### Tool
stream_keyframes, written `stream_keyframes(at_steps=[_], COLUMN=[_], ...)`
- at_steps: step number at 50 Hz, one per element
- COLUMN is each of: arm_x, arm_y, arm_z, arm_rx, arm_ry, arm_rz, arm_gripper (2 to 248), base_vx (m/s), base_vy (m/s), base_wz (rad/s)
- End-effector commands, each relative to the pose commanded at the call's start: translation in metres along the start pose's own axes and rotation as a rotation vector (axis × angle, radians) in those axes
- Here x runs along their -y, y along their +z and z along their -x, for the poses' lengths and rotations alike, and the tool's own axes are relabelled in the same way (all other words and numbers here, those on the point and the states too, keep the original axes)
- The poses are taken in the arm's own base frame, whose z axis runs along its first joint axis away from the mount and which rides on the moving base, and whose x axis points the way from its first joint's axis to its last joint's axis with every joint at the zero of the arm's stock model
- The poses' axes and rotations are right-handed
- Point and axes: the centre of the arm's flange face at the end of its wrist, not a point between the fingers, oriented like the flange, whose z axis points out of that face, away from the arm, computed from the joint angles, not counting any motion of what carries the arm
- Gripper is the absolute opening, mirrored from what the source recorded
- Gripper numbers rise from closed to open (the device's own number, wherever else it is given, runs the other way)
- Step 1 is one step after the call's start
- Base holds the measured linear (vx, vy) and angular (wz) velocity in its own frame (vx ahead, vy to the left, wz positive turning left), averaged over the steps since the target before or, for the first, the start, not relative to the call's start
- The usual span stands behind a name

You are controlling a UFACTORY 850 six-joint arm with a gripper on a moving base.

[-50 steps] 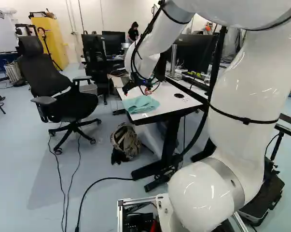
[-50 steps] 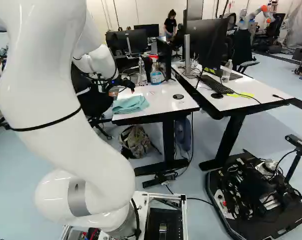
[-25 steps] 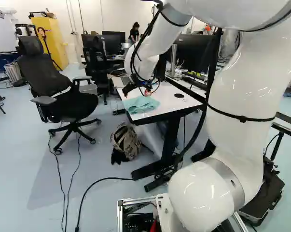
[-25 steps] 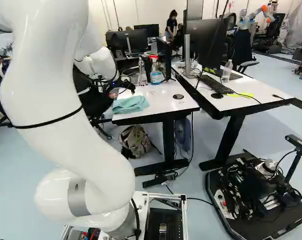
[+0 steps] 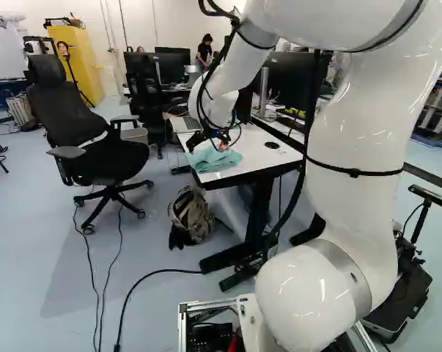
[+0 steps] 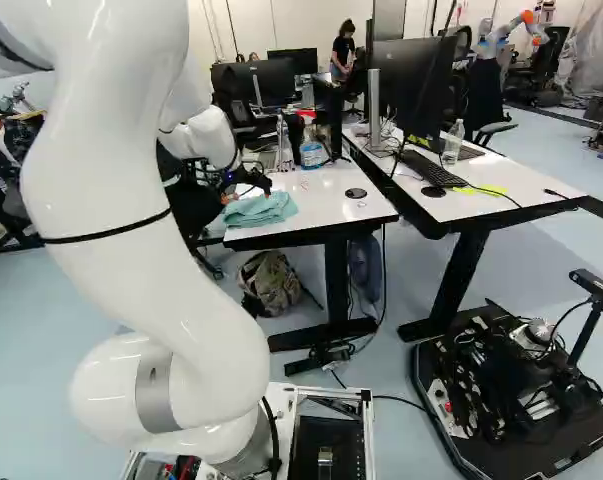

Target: Clean the table with the green towel

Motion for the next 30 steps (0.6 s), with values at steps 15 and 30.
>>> stream_keyframes(at_steps=[15,30], arm_x=[0.0,0.0], arm_y=[0.008,0.008], arm_z=[0.0018,0.0018], arm_rx=[0.014,0.014], arm_ry=[0.0,0.0], arm_rz=[0.0,0.0], arm_gripper=[247,247], base_vx=[0.0,0.0], base_vy=[0.0,0.0], base_wz=[0.0,0.0])
